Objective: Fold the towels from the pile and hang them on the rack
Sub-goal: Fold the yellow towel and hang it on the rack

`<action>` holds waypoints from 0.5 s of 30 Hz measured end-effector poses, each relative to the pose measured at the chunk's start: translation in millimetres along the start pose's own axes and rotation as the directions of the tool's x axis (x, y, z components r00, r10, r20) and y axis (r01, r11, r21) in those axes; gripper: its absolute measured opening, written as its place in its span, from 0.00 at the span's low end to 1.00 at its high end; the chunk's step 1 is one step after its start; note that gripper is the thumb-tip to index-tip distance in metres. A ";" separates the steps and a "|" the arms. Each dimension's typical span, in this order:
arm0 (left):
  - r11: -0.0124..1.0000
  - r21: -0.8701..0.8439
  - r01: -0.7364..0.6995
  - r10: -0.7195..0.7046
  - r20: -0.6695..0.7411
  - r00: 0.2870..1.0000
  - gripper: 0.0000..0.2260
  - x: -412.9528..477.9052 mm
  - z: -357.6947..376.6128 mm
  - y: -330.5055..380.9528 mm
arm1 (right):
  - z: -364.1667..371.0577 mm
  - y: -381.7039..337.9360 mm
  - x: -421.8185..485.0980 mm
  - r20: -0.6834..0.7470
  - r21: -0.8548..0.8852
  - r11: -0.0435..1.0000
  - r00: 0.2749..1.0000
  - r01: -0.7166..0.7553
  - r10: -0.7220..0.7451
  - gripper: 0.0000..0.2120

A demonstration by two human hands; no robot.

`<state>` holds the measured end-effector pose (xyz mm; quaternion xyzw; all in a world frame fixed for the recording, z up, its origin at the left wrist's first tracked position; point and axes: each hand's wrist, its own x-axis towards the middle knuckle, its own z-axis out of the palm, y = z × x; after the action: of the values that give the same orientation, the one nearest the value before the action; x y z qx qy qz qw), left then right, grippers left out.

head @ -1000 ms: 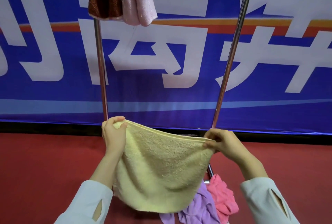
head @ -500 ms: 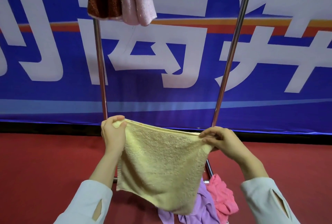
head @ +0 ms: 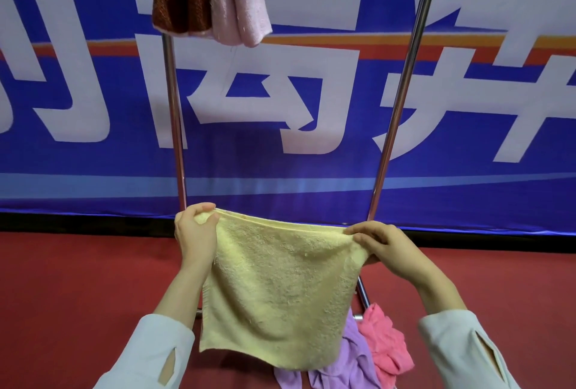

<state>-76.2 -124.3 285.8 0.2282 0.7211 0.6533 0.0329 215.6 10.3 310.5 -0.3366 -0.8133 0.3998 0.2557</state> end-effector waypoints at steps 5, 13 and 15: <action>1.000 -0.006 0.007 -0.007 -0.004 1.000 0.07 -0.6 0.2 -0.3 | -2.1 0.0 -0.5 0.033 -0.030 0.998 0.998 -0.059 0.060 0.06; 0.999 -0.030 0.013 -0.013 0.012 1.000 0.06 0.5 -1.7 -1.7 | -6.2 0.3 1.3 -0.029 -0.148 0.988 0.999 -0.045 0.041 0.12; 1.000 -0.029 0.001 -0.001 0.010 1.000 0.05 1.5 -1.2 -1.9 | -8.0 -0.8 -1.1 -0.107 -0.157 0.987 0.994 -0.036 0.019 0.15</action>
<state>-78.6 -124.9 284.6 0.2307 0.7116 0.6625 0.0400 221.5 12.9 315.3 -0.3876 -0.8232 0.3192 0.2650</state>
